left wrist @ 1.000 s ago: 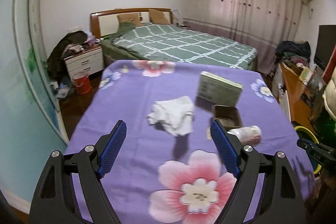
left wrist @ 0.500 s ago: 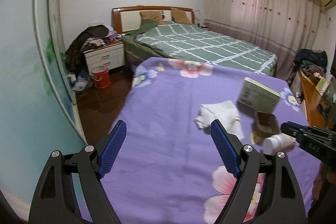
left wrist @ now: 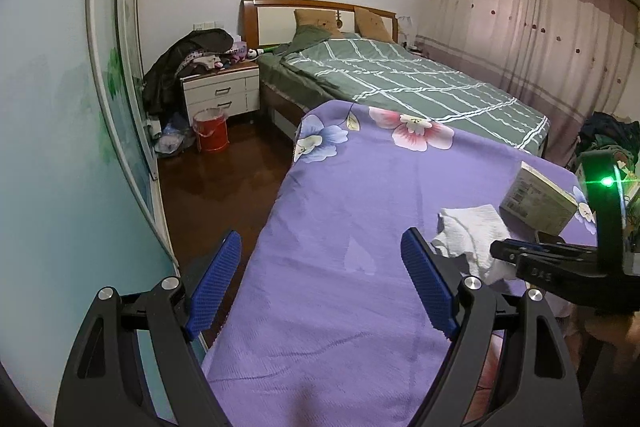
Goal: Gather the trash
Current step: 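Lift the tissue with the right tool and carry it toward the bin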
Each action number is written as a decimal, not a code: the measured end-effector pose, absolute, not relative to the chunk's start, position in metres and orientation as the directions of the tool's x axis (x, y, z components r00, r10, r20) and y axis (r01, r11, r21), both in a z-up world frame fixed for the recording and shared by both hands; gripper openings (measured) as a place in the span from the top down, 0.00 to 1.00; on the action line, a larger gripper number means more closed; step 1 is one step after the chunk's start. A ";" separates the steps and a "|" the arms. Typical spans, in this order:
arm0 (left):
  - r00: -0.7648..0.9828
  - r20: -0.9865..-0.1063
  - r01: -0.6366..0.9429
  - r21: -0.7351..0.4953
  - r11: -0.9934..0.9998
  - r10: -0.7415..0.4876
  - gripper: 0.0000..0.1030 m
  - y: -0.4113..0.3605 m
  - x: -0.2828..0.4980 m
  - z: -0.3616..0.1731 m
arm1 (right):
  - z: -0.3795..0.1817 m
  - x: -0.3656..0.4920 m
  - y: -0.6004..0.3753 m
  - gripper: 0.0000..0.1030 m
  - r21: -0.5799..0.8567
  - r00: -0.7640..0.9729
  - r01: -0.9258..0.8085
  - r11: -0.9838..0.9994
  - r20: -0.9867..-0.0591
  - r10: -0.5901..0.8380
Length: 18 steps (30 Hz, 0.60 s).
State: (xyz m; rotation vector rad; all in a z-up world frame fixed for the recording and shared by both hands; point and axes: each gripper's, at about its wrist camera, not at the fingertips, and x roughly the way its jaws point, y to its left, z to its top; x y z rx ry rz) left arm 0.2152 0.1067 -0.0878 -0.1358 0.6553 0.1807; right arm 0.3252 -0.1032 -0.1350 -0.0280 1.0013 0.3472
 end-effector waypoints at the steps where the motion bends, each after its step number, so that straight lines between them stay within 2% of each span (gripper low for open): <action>1: 0.775 -0.619 -0.210 -0.070 0.975 0.122 0.21 0.107 0.217 -0.090 | -0.138 0.327 -0.101 0.83 0.131 0.481 -0.299 0.945 -0.835 0.268; 3: 0.773 -0.623 -0.210 -0.074 0.975 0.119 0.21 0.108 0.218 -0.092 | -0.145 0.329 -0.098 0.88 0.126 0.466 -0.298 0.946 -0.846 0.260; 4: 0.772 -0.625 -0.209 -0.075 0.975 0.117 0.21 0.108 0.218 -0.094 | -0.146 0.329 -0.098 0.94 0.126 0.466 -0.298 0.946 -0.846 0.259; 6: 0.769 -0.628 -0.209 -0.075 0.975 0.116 0.21 0.107 0.219 -0.095 | -0.145 0.326 -0.100 0.97 0.130 0.476 -0.299 0.945 -0.838 0.266; 18: 0.776 -0.621 -0.193 -0.072 0.979 0.107 0.21 0.093 0.213 -0.096 | -0.088 0.275 -0.149 0.98 0.231 0.576 -0.311 0.922 -0.726 0.376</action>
